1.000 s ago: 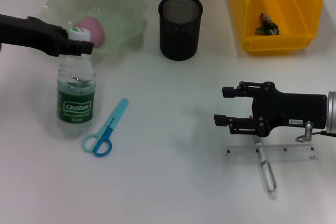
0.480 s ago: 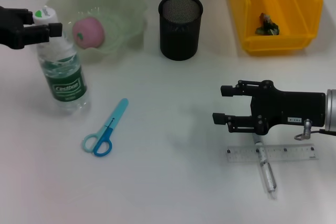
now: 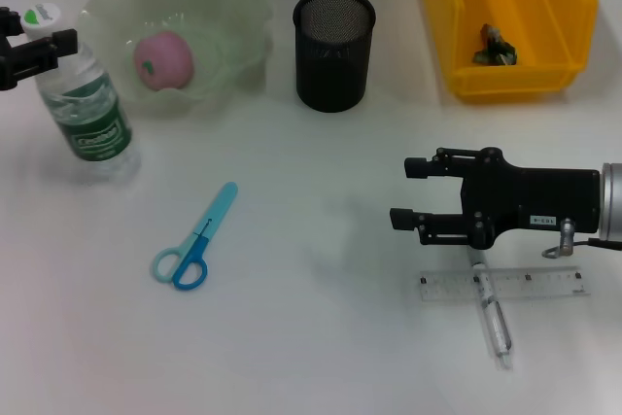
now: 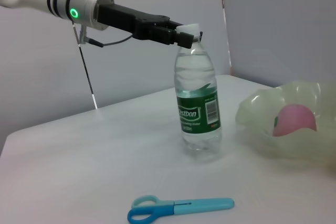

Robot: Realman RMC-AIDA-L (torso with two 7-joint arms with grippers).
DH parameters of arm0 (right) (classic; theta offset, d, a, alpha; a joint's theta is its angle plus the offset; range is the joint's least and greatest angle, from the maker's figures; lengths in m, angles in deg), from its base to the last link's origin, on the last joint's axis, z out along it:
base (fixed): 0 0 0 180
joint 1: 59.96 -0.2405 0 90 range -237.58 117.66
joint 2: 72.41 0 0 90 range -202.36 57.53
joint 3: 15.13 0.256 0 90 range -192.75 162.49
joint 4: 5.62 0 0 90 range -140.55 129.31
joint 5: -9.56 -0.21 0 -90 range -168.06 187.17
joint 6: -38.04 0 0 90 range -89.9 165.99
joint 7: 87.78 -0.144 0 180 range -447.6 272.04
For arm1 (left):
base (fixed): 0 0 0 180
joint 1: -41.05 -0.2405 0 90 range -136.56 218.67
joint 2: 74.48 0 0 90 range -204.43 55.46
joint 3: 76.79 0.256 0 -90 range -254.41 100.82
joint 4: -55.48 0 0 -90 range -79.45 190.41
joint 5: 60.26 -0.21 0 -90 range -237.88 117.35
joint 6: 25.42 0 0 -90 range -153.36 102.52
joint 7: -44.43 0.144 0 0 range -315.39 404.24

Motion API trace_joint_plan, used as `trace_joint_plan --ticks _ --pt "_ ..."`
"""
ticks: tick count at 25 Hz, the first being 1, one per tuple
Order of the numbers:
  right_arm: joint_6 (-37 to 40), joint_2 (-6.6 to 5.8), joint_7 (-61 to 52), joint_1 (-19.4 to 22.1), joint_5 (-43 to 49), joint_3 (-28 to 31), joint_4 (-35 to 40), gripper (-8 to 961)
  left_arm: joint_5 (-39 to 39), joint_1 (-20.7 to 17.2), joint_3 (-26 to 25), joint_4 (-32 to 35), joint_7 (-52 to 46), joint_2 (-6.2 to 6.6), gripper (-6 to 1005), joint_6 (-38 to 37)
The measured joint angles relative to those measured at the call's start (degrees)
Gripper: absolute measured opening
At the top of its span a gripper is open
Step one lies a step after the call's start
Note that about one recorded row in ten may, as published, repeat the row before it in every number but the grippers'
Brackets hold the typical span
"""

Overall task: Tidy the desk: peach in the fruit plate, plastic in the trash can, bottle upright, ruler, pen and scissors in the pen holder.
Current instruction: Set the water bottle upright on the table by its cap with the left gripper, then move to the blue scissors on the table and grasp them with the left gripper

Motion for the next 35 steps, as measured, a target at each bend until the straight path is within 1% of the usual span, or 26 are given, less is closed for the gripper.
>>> trace_joint_plan --ticks 5,13,16,24,29,34,35 --pt "0.0 0.09 -0.13 -0.14 0.0 0.0 0.0 727 0.12 -0.36 -0.01 -0.65 2.06 -0.27 448 1.95" --pt "0.0 0.22 -0.41 -0.29 0.0 0.0 0.0 726 0.29 -0.34 0.28 -1.5 2.91 -1.58 450 6.21" --pt "-0.05 0.23 -0.46 -0.36 0.0 0.0 0.0 726 0.29 -0.11 0.35 -2.05 2.92 -1.8 451 7.47" --pt "-0.12 0.2 -0.77 -0.56 0.0 0.0 0.0 727 0.14 0.24 0.42 -2.57 2.85 -1.85 453 8.05" --pt "-0.23 0.18 -0.78 -0.66 0.0 0.0 0.01 727 2.21 0.29 -0.07 -4.38 2.5 -1.95 454 9.6" --pt "-0.31 0.05 -0.78 -0.65 0.0 0.0 0.0 727 2.51 0.35 0.29 -5.54 2.38 -1.45 455 9.97" --pt "-0.31 0.05 -0.78 -0.64 0.0 0.0 0.01 727 2.45 0.37 0.3 -5.55 2.38 -1.45 489 9.97"
